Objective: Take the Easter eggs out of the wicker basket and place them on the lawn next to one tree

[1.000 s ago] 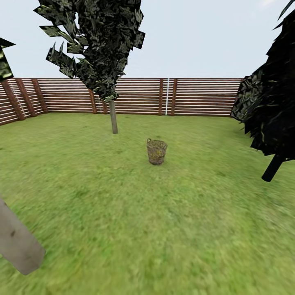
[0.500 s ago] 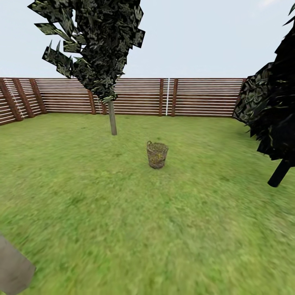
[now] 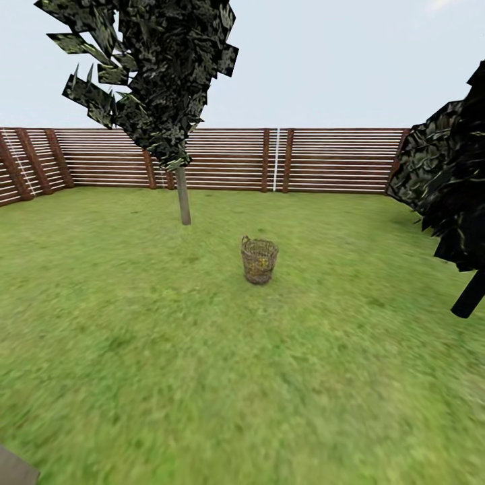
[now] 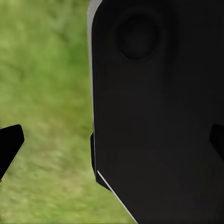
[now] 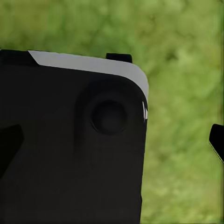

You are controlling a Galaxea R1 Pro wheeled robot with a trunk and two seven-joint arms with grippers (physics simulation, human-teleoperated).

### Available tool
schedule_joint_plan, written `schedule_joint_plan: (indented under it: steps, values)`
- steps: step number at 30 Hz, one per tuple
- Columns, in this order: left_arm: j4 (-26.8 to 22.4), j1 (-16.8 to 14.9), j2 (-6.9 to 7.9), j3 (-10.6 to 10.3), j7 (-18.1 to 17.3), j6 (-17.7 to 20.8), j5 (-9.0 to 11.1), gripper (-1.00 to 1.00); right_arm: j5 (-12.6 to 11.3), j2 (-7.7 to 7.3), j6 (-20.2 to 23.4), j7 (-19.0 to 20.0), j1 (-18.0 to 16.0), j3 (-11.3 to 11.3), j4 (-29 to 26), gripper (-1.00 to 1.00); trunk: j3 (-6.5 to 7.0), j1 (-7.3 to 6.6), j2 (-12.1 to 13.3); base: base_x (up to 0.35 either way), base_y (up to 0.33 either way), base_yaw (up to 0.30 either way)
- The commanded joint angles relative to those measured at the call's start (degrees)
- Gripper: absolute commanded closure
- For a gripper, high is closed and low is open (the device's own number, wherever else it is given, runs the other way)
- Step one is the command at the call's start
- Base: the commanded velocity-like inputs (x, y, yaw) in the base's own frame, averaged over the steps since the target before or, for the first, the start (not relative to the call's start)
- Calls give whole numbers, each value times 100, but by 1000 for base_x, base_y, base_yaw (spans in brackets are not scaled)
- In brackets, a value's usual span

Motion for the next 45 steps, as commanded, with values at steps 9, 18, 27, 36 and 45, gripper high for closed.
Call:
schedule_joint_plan:
  steps: [9,18,27,36,45]
  values:
    - [-9,3,5,5,8,-8,1,-100,25,1,-3,0,-3,4,6,-100,-4,3,-2,316,0,0]
    - [-9,3,1,5,9,-8,1,-100,27,1,-27,0,-4,-5,1,-100,-4,3,-2,315,0,0]
    - [-9,3,-2,5,6,-8,1,-100,-7,6,-6,4,-4,-24,-2,-100,-4,3,-2,316,0,-3]
    - [-9,3,0,5,6,-8,1,-100,-28,-12,-20,22,-4,-66,-19,-100,-4,3,-2,315,0,-229]
    - [-9,3,6,5,6,-8,1,-100,17,-31,-44,14,-5,-43,-83,-100,-4,3,-2,316,0,-81]
